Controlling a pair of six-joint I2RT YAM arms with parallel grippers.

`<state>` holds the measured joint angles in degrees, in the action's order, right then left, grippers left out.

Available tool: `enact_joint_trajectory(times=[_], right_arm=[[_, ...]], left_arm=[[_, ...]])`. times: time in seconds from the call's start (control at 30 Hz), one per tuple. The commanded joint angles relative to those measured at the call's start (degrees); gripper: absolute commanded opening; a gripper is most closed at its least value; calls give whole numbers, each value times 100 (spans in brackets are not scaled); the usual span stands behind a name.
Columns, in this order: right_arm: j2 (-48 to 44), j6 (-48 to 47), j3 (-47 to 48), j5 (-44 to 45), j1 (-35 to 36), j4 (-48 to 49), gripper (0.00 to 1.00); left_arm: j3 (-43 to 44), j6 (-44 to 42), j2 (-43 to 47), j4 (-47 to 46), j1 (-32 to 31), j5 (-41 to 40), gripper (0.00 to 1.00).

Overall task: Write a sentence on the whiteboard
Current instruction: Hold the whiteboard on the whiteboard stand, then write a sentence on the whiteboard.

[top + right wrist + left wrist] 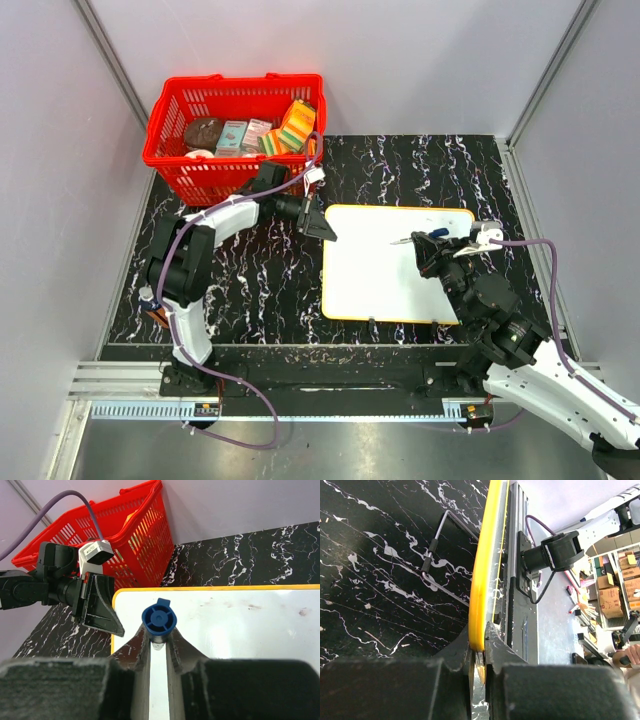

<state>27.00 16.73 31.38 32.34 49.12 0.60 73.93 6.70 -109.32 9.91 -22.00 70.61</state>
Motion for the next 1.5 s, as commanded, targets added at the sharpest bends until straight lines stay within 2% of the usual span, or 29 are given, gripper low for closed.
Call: enact_joint_trajectory(times=[0.0, 0.17, 0.37, 0.47, 0.6, 0.77, 1.0, 1.47], right_arm=[[15, -91, 70, 89, 18, 238, 0], [191, -266, 35, -113, 18, 502, 0], [911, -706, 237, -517, 18, 1152, 0], [1377, -899, 316, -623, 18, 1600, 0], [1904, -1066, 448, -738, 18, 2074, 0], [2124, -1207, 370, -913, 18, 2549, 0], [2291, -1348, 211, -1326, 18, 3384, 0], [2424, -1454, 193, -1371, 18, 3605, 0]], left_arm=[[-63, -1012, 130, -174, 108, -1243, 0], [-54, -943, 235, -8, 108, -1357, 0], [-10, -776, 411, 195, 143, -1620, 0], [-212, -329, 525, -216, 248, -1708, 0], [-309, -204, 587, -262, 310, -1778, 0], [-792, -266, 903, -498, 371, -1928, 0], [-854, -248, 1018, -490, 609, -1805, 0], [-775, -213, 974, -499, 653, -1585, 0]])
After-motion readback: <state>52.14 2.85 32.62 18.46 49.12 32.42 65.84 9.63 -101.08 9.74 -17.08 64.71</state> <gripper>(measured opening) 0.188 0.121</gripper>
